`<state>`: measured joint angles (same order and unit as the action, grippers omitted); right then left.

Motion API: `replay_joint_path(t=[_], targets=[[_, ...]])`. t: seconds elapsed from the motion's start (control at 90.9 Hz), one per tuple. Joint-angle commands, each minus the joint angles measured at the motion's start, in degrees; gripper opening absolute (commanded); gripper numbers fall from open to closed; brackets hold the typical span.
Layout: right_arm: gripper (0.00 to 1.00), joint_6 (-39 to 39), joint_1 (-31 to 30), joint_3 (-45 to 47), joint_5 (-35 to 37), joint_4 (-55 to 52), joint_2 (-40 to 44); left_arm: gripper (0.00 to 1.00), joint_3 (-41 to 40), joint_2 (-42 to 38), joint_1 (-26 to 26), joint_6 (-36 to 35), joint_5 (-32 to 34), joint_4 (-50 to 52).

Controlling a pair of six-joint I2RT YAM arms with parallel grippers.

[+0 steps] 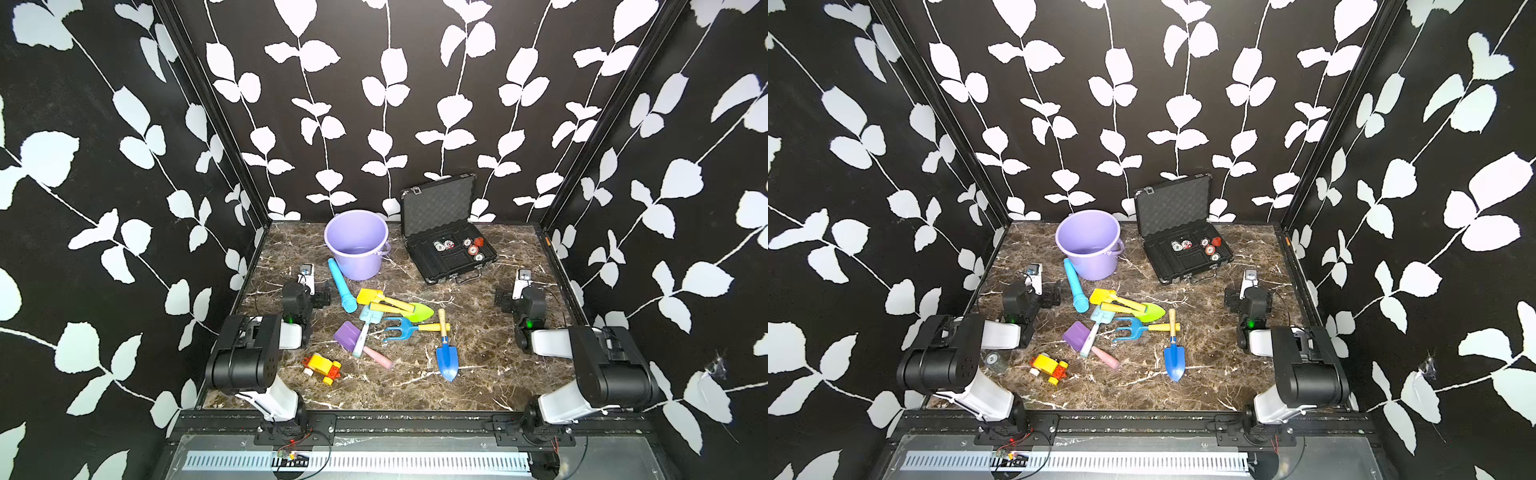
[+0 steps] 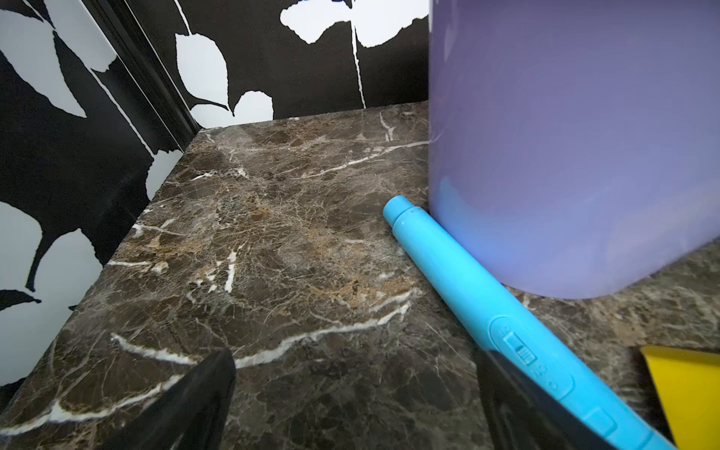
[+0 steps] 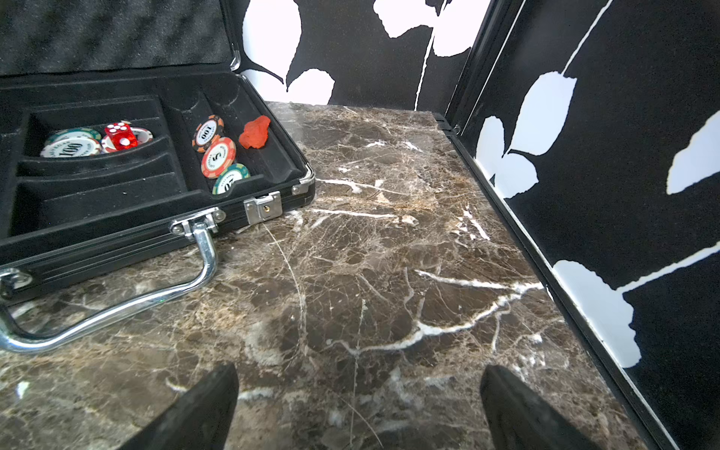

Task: Organize the gardening tools
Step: Pick up the gardening tool from the center of the board.

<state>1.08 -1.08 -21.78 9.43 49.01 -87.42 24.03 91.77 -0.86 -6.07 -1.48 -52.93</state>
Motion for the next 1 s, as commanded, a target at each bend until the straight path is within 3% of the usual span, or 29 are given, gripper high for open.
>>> replay_joint_path(t=[0.0, 0.715, 0.814, 0.913, 0.99], targets=[[0.99, 0.59, -0.24, 0.07, 0.59, 1.73, 0.00, 0.99, -0.74, -2.12, -0.19, -0.44, -0.46, 1.07], [0.99, 0.14, -0.24, 0.02, -0.42, 1.67, 0.05, 0.99, -0.74, -2.12, -0.19, -0.48, -0.46, 1.07], [0.99, -1.23, -0.76, -1.43, -2.50, -0.88, 0.48, 0.99, -0.74, -2.14, -0.19, -0.47, -0.46, 1.07], [0.99, -1.94, -2.59, -3.12, 1.43, -5.19, 3.28, 0.99, -0.74, -2.12, -0.20, -0.44, -0.46, 1.08], [0.99, -1.63, -3.69, -6.25, 5.13, -14.53, 6.04, 0.99, -0.74, -2.12, -0.20, -0.44, -0.46, 1.08]])
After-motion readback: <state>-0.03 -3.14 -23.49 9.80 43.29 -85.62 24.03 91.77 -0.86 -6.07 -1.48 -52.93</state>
